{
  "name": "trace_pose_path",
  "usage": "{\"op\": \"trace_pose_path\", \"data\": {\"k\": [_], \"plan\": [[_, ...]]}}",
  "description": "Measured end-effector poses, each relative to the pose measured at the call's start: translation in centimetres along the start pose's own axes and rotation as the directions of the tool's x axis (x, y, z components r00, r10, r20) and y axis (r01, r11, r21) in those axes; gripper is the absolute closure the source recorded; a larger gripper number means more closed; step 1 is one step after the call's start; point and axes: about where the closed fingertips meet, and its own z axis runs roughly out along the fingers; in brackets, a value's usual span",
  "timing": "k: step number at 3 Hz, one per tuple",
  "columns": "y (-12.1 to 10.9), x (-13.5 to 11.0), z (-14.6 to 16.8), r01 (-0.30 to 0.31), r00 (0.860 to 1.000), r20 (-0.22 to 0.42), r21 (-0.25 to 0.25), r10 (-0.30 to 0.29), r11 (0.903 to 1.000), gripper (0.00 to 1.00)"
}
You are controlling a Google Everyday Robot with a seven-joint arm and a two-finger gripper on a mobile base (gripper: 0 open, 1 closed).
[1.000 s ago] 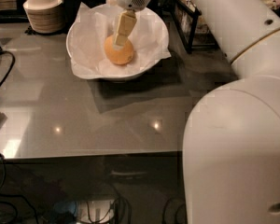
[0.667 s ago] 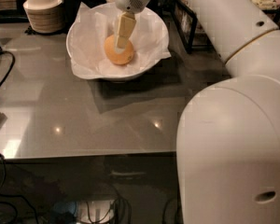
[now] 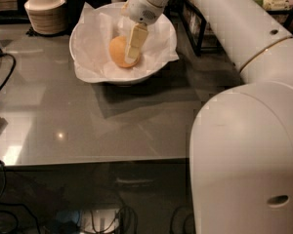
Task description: Pick orange from white bowl
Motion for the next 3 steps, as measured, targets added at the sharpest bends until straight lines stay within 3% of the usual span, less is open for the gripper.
{"op": "trace_pose_path", "data": {"k": [1,3], "plan": [[-0.1,1.2,0.8,-0.031,1.0,-0.007,-0.01,0.031,0.9995,0.07],[-0.3,0.7,3.6,-0.02,1.0,-0.022,-0.052,0.019,0.9984,0.11]]}}
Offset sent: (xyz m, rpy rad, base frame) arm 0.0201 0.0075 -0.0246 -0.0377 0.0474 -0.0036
